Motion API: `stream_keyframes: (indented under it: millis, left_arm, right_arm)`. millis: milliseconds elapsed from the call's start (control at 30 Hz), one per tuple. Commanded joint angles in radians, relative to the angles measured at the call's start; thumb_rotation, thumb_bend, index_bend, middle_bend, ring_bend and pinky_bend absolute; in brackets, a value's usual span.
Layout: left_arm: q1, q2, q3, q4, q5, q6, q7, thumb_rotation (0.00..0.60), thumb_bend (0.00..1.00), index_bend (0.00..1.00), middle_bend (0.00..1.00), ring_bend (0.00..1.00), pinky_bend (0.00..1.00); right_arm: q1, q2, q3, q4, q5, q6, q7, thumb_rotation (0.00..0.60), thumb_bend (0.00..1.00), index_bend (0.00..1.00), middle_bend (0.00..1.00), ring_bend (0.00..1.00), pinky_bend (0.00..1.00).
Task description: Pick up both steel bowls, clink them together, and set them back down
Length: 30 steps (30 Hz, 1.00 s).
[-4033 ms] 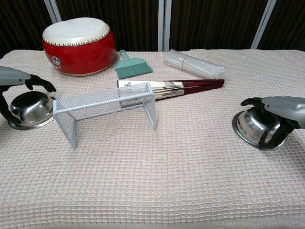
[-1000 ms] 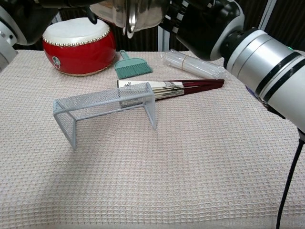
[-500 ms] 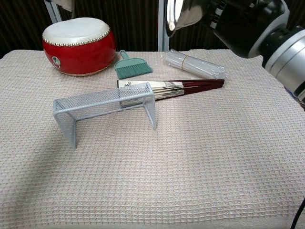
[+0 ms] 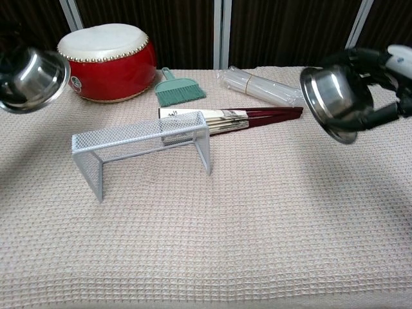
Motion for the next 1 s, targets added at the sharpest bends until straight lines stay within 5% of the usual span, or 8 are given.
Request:
stream_keyframes:
  millis: [33, 267, 367, 467, 600, 833, 1000]
  left_arm:
    - [-0.038, 0.003, 0.035, 0.038, -0.024, -0.074, 0.105, 0.600, 0.15, 0.42, 0.45, 0.41, 0.57]
    - [-0.071, -0.004, 0.057, 0.046, -0.086, -0.176, 0.234, 0.600, 0.15, 0.38, 0.40, 0.37, 0.53]
    - [-0.082, -0.001, 0.066, 0.040, -0.104, -0.219, 0.239, 0.600, 0.13, 0.22, 0.25, 0.26, 0.43]
    - [-0.087, 0.003, 0.066, 0.033, -0.106, -0.229, 0.209, 0.600, 0.08, 0.02, 0.05, 0.11, 0.29]
    - [-0.075, -0.015, 0.061, 0.058, -0.059, -0.161, 0.138, 0.600, 0.04, 0.00, 0.00, 0.05, 0.22]
    - [-0.040, 0.000, 0.048, 0.037, -0.038, -0.052, 0.101, 0.600, 0.03, 0.00, 0.00, 0.02, 0.19]
    - [0.085, 0.016, 0.026, -0.114, -0.033, 0.218, 0.154, 0.600, 0.05, 0.00, 0.00, 0.02, 0.18]
  right_arm:
    - [-0.065, 0.030, -0.068, -0.034, 0.096, -0.018, -0.158, 0.600, 0.31, 0.36, 0.43, 0.33, 0.42]
    - [-0.054, 0.044, -0.069, -0.058, 0.148, -0.086, -0.244, 0.600, 0.31, 0.35, 0.39, 0.32, 0.40]
    - [-0.047, 0.043, -0.059, -0.059, 0.161, -0.106, -0.254, 0.600, 0.30, 0.27, 0.33, 0.28, 0.35]
    - [-0.039, 0.050, -0.054, -0.064, 0.164, -0.130, -0.259, 0.600, 0.20, 0.08, 0.18, 0.12, 0.22]
    - [-0.046, 0.049, -0.043, -0.058, 0.132, -0.114, -0.232, 0.600, 0.06, 0.00, 0.00, 0.00, 0.00]
    - [-0.071, 0.062, -0.035, -0.055, 0.079, -0.077, -0.176, 0.600, 0.02, 0.00, 0.00, 0.00, 0.00]
    - [-0.122, 0.082, -0.039, -0.046, 0.029, 0.016, -0.157, 0.600, 0.01, 0.00, 0.00, 0.00, 0.00]
